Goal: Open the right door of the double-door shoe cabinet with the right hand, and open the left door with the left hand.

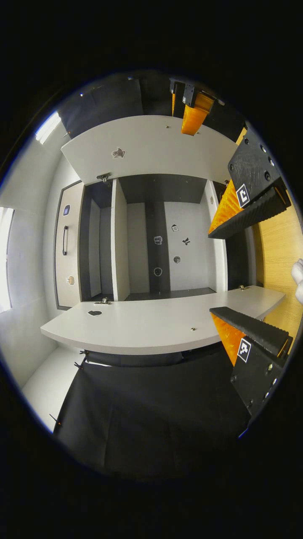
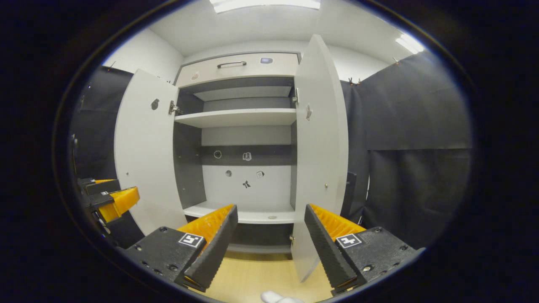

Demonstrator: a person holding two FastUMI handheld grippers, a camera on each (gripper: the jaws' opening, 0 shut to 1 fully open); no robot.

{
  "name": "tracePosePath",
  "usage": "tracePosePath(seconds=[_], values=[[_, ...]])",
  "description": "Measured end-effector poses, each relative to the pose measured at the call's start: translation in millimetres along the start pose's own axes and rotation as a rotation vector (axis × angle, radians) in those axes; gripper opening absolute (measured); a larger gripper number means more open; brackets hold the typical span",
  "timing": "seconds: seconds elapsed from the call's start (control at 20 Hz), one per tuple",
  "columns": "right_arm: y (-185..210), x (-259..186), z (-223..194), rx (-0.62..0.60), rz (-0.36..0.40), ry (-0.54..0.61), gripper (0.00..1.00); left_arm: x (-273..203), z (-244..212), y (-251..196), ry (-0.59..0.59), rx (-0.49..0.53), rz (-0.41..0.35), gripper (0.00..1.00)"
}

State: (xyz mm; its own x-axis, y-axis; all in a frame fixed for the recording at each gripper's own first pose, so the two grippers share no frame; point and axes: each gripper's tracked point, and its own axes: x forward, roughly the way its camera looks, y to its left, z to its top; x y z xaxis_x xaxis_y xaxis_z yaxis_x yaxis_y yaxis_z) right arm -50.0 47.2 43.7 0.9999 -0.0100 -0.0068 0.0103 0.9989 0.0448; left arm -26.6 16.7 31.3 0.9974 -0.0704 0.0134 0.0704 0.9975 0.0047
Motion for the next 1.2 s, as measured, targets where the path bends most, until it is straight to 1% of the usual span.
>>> tracePosePath(seconds=[1.2], values=[[5.1, -17.9, 0.5, -0.002, 0.024, -0.002, 0.99, -18.2, 5.0, -4.8, -0.006, 0.021, 0.005, 0.96]])
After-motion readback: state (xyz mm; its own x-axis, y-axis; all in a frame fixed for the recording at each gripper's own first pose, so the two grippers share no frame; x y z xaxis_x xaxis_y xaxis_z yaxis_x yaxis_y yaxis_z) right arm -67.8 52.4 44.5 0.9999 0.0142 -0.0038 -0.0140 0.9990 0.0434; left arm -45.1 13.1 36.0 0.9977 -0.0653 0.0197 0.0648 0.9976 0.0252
